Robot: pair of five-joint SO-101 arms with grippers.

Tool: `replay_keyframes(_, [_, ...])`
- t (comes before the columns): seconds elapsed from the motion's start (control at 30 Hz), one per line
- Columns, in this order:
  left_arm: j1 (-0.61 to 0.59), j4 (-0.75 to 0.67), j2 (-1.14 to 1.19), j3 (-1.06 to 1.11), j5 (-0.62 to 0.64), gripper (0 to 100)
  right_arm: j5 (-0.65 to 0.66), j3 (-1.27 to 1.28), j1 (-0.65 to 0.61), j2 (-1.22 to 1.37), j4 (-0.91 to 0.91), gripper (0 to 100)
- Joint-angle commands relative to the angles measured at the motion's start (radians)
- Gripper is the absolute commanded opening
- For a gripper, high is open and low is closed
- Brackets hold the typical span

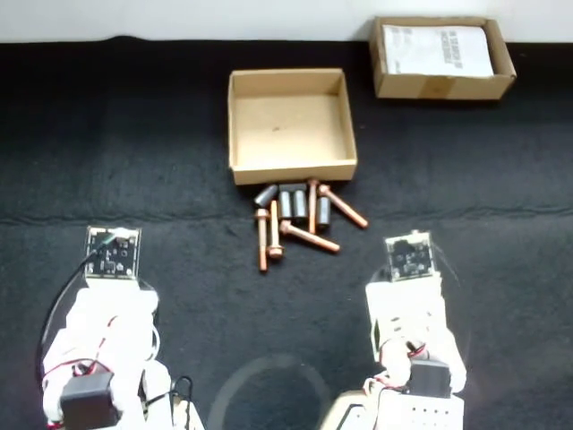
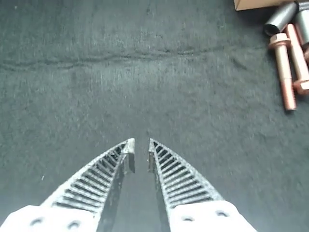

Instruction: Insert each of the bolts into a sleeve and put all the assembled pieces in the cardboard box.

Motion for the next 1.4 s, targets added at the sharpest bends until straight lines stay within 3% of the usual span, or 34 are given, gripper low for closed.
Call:
replay_keyframes(0.0, [0.013,-0.072,-0.001,0.013,0.002,8,0.002,0.048,-0.01,-0.013,-0.102,1.2])
replay_keyframes(0.27, [0.015,-0.193,0.153,0.005,0.005,8,-0.083,-0.254,-0.016,0.039,-0.048,1.3])
replay_keyframes(0.53, [0.013,-0.273,0.506,-0.213,0.003,8,-0.296,-0.825,-0.022,0.605,0.162,1.3])
replay_keyframes(0.73, [0.013,-0.275,0.657,-0.332,0.003,8,-0.443,-1.34,-0.156,1.021,0.506,1.3])
replay_keyframes(0.9, [0.01,-0.315,0.794,-0.404,0.003,8,-0.522,-1.612,-0.317,1.257,0.682,1.3])
replay_keyframes(1.37, [0.013,-0.318,1.256,-0.552,0.003,8,-0.528,-1.839,-0.357,1.776,0.591,1.3])
